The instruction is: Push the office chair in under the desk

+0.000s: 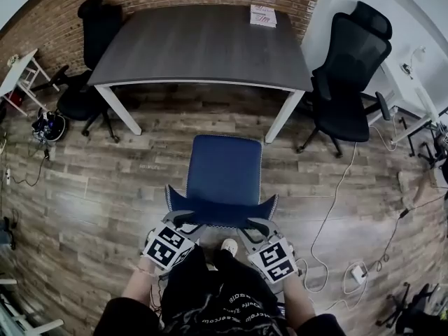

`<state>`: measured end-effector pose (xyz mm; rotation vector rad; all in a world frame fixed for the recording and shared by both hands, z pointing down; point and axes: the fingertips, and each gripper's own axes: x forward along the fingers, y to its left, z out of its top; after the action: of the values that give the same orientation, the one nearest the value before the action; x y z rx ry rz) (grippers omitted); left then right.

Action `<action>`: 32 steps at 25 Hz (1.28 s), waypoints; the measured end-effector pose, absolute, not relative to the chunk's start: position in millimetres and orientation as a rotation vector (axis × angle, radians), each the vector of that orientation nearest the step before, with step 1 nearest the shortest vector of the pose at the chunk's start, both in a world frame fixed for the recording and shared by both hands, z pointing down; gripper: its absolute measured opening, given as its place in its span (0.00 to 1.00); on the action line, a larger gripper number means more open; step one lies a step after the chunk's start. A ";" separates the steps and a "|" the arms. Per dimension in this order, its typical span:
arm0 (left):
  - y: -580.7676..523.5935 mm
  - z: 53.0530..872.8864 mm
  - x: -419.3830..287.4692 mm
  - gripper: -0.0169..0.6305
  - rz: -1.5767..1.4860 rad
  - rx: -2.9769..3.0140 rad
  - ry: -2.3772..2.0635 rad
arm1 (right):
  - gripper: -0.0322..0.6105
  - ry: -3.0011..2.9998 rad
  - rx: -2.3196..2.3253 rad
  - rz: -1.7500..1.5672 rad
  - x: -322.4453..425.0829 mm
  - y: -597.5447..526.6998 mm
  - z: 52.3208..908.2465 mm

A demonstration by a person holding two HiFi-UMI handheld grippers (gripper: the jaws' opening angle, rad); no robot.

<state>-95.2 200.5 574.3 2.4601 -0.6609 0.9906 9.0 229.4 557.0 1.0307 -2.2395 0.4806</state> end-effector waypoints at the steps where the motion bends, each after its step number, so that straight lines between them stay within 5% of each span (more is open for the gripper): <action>1: 204.5 577.2 -93.4 0.30 1.063 2.479 -0.604 | 0.22 -2.236 0.973 0.479 6.9 232.3 560.2; 11: 222.6 600.8 -87.8 0.38 1.639 2.603 -0.145 | 0.39 -2.115 0.583 0.343 -8.8 243.9 590.2; 18: 222.2 629.0 -91.1 0.36 1.930 2.553 0.051 | 0.39 -1.961 0.388 0.278 -6.0 248.0 620.5; 21: 219.4 633.0 -90.7 0.23 1.983 2.574 0.091 | 0.39 -1.916 0.345 0.247 -4.2 245.6 628.3; 32: 214.6 661.1 -92.6 0.23 2.122 2.522 0.112 | 0.30 -1.841 0.357 0.177 -4.5 234.6 652.2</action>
<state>-92.6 214.6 661.1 2.5218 0.1115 2.1223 -4.5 234.6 652.2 0.3570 -1.8408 0.1767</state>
